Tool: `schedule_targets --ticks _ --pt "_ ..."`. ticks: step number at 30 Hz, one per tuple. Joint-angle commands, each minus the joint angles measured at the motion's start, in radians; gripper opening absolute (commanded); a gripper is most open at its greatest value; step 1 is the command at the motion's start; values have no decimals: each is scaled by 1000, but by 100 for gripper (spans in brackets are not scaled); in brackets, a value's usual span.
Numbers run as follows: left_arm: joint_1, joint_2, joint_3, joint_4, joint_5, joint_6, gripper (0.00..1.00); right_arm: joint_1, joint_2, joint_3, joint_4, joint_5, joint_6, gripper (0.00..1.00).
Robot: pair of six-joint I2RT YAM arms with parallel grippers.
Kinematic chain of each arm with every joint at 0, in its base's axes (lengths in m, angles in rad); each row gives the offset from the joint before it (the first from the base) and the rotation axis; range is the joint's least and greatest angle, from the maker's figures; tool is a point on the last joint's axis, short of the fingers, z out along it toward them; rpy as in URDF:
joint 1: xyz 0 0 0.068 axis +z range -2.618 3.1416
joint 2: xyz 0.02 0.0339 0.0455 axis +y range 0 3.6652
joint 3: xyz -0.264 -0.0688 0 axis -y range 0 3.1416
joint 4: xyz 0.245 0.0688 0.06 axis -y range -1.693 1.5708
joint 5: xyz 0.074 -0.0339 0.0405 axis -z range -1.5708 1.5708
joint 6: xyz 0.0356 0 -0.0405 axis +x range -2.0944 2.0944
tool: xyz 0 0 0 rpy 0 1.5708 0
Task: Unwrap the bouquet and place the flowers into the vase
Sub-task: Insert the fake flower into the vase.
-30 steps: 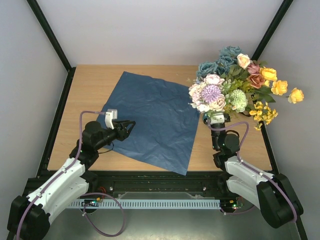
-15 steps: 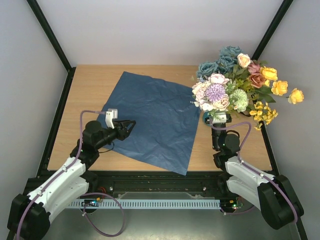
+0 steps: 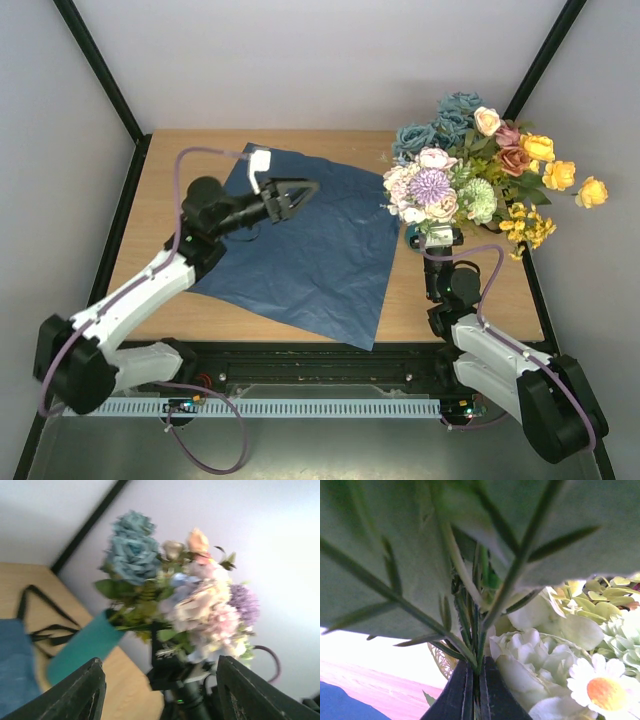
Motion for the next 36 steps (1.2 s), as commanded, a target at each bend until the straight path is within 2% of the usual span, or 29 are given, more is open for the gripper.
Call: schedule_targets --ticks 1,9,13,20,24,29,33,36 --pt "-107 158 180 55 62 -5 63 -3 -4 2 -19 -8 13 2" --pt "-211 487 482 121 100 -94 64 -3 -10 -8 -18 -11 2 4" --pt "-229 583 574 106 112 -116 59 -3 -15 6 -40 -7 10 6" --pt "-243 627 586 129 105 -128 46 -3 -16 7 -53 -20 3 7" --pt "-251 654 598 131 97 -136 33 -3 -40 23 -87 -26 19 14" --pt "-253 675 604 146 76 -150 12 -3 -117 66 -239 -75 4 24" --pt "-253 676 602 142 44 -135 5 -3 -189 81 -318 -114 -19 28" --pt "-254 681 603 147 29 -135 4 -3 -221 105 -392 -149 -35 31"
